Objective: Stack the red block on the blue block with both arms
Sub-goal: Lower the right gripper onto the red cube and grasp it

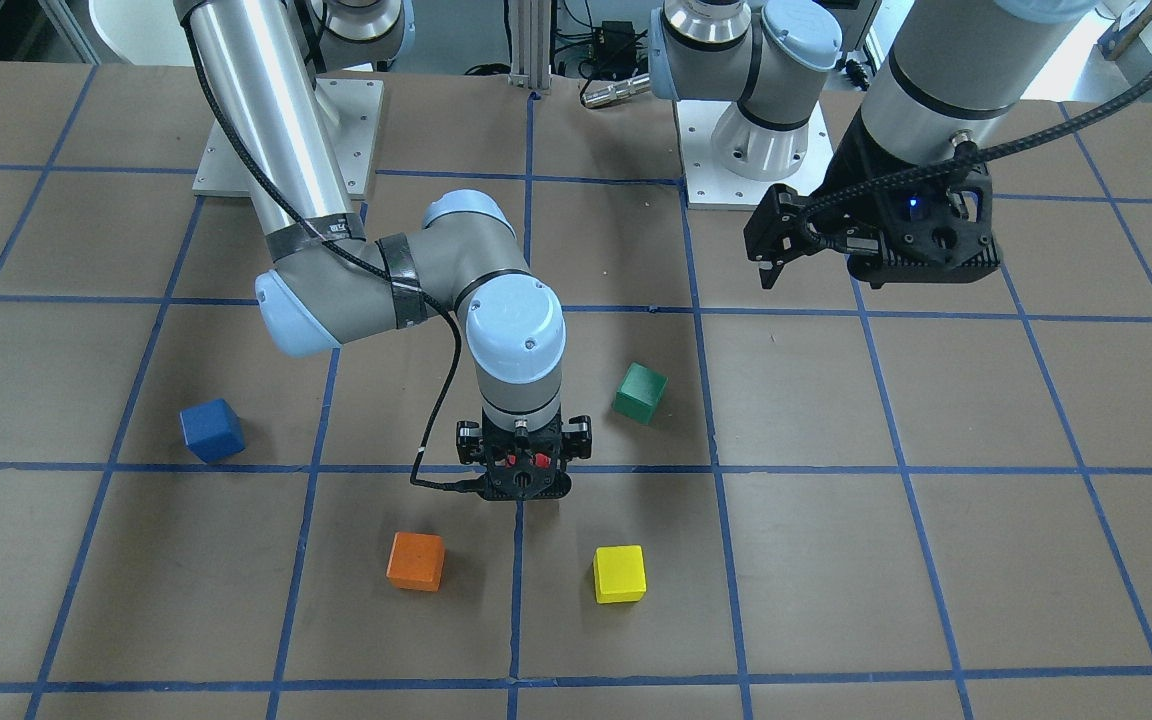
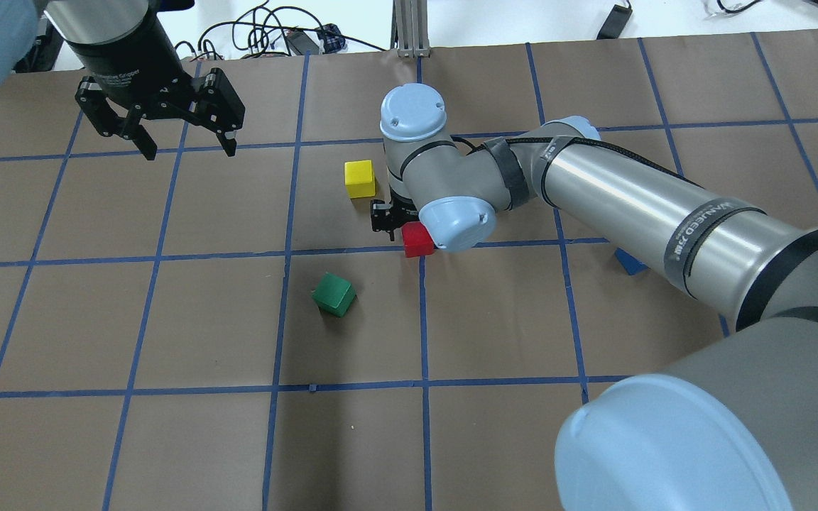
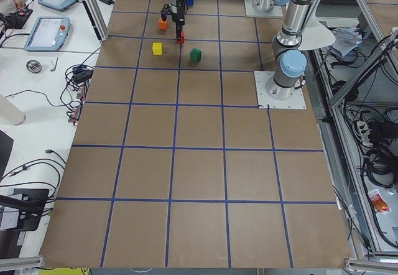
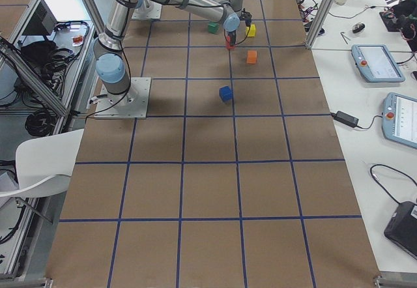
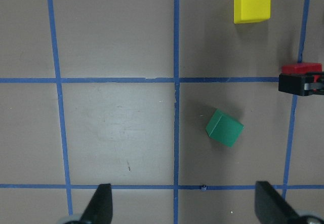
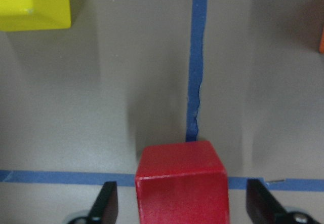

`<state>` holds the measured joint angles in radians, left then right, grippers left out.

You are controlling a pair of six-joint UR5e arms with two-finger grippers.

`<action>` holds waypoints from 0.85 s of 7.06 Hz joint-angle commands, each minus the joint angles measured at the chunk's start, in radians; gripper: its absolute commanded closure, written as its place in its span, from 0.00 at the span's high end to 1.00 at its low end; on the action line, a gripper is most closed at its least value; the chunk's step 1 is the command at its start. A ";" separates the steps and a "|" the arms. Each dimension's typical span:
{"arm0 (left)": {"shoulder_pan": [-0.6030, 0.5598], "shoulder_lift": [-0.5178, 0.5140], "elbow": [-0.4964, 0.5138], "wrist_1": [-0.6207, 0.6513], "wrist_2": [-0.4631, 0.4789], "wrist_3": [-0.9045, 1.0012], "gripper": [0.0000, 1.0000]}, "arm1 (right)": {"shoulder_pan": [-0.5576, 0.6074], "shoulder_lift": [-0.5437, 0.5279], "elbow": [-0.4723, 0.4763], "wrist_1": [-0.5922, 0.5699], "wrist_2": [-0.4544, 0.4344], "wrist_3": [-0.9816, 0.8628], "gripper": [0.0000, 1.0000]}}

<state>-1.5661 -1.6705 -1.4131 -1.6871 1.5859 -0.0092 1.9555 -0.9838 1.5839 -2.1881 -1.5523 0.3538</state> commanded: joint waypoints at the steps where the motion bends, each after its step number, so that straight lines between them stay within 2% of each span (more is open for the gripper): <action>1: 0.000 -0.002 0.003 0.001 -0.001 0.000 1.00 | -0.001 -0.004 -0.001 0.007 -0.008 0.005 0.00; 3: -0.002 0.000 0.006 0.003 -0.003 0.003 1.00 | -0.027 -0.048 -0.004 0.028 -0.006 0.001 0.00; 5: -0.006 0.003 0.002 0.004 -0.003 0.005 1.00 | -0.151 -0.187 -0.005 0.211 0.003 -0.004 0.00; 6: -0.006 0.005 0.000 0.004 -0.003 0.005 1.00 | -0.220 -0.249 -0.004 0.282 0.005 -0.068 0.00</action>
<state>-1.5713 -1.6674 -1.4112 -1.6830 1.5832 -0.0052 1.8184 -1.1554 1.5793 -2.0030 -1.5515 0.3353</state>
